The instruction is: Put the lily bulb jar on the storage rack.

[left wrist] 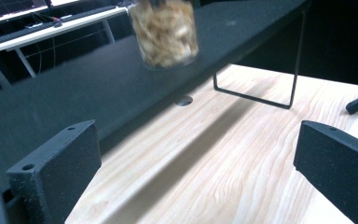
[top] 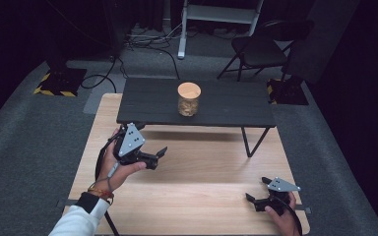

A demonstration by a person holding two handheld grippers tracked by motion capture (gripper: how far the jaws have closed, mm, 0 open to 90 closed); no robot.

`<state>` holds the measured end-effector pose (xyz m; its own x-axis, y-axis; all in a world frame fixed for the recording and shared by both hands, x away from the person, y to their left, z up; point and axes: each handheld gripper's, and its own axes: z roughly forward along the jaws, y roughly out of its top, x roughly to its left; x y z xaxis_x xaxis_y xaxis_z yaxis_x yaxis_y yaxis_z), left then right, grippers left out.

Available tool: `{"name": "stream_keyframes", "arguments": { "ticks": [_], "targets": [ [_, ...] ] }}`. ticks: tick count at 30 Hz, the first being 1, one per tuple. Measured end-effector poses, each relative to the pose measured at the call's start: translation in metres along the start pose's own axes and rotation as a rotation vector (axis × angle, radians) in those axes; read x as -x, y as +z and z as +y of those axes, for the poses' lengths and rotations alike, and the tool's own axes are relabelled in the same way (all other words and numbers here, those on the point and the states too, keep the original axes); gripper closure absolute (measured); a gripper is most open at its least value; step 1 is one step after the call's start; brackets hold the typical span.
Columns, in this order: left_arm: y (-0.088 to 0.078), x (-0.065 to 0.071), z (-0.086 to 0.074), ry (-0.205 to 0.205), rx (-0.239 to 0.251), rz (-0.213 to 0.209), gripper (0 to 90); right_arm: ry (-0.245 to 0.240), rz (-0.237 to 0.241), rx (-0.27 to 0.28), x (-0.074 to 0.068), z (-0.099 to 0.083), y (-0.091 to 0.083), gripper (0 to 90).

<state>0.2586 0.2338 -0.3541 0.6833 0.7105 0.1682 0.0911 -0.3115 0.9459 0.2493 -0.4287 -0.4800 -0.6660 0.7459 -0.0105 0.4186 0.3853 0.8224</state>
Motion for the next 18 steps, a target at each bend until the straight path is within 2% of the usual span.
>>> {"name": "stream_keyframes", "arguments": {
  "ticks": [2,3,5,7,10,14,18],
  "targets": [
    [0.001,0.006,-0.013,-0.003,-0.006,0.004,0.5,0.000,0.000,0.000,0.000,0.000,0.000,0.0],
    [0.002,0.008,-0.019,-0.012,-0.013,-0.001,0.5,0.000,0.000,0.000,0.000,0.000,0.000,0.0],
    [0.004,0.012,-0.029,-0.003,-0.032,-0.008,0.5,0.000,0.000,0.000,0.000,0.000,0.000,0.0],
    [0.006,0.015,-0.041,-0.018,-0.045,-0.025,0.5,0.000,0.000,0.000,0.000,0.000,0.000,0.0],
    [0.010,0.022,-0.054,-0.011,-0.071,-0.039,0.5,0.000,0.000,0.000,0.000,0.000,0.000,0.0],
    [0.013,0.028,-0.073,-0.047,-0.090,-0.059,1.1,0.000,0.000,0.000,0.000,0.000,0.000,0.0],
    [0.015,0.037,-0.091,-0.052,-0.117,-0.061,1.8,0.000,0.000,0.000,0.000,0.000,0.000,0.0]
  ]
}}
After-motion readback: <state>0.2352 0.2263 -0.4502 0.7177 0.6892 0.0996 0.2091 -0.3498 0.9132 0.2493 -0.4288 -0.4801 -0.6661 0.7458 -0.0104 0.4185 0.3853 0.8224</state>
